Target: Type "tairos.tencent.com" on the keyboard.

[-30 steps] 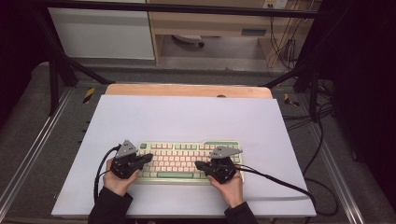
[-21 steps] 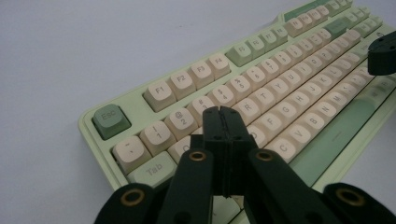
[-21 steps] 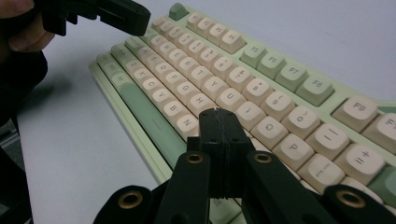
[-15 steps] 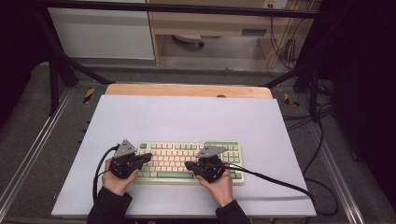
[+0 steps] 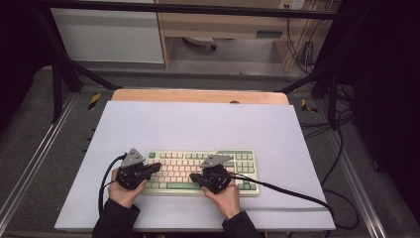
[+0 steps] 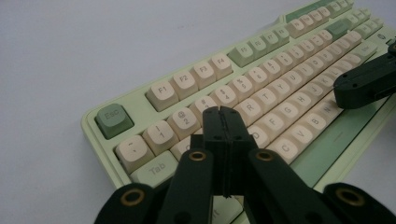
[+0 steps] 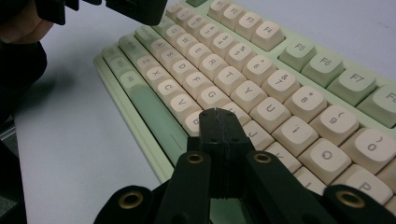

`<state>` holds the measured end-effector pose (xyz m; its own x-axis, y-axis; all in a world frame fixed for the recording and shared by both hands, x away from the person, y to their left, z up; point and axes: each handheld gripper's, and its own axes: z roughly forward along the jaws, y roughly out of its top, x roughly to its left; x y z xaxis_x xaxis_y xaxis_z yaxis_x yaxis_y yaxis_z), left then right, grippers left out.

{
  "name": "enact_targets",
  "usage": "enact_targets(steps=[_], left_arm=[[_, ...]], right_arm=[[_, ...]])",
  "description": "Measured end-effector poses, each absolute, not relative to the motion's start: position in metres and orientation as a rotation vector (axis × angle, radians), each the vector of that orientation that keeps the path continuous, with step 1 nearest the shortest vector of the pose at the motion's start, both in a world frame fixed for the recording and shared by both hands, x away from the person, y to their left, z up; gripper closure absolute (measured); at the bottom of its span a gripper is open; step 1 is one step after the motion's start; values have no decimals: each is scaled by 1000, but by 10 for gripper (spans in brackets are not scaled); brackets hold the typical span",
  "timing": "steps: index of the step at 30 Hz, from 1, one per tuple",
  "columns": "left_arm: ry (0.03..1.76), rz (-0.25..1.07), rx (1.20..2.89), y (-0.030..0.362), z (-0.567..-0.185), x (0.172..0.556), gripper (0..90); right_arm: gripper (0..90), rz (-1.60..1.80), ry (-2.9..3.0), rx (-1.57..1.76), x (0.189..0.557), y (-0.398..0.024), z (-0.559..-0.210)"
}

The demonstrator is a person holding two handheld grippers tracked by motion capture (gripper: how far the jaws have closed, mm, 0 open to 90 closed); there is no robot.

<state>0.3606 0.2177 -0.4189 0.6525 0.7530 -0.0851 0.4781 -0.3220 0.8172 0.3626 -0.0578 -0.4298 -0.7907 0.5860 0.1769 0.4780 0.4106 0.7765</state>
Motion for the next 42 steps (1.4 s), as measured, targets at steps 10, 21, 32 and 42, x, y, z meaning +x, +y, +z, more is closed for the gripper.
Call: enact_targets(steps=[10, 21, 32, 42], left_arm=[[958, 394, 1986, 219, -418, 361, 900], [956, 395, 1983, 219, -418, 360, 900], [954, 396, 1976, 219, -416, 359, 900], [943, 392, 1983, 216, -416, 358, 900]], right_arm=[[900, 1304, 2550, 949, 363, -53, -434], [900, 1291, 2549, 938, 363, -53, -433], [900, 1285, 2507, 923, 363, -65, -416], [900, 1277, 2479, 967, 365, -87, -413]])
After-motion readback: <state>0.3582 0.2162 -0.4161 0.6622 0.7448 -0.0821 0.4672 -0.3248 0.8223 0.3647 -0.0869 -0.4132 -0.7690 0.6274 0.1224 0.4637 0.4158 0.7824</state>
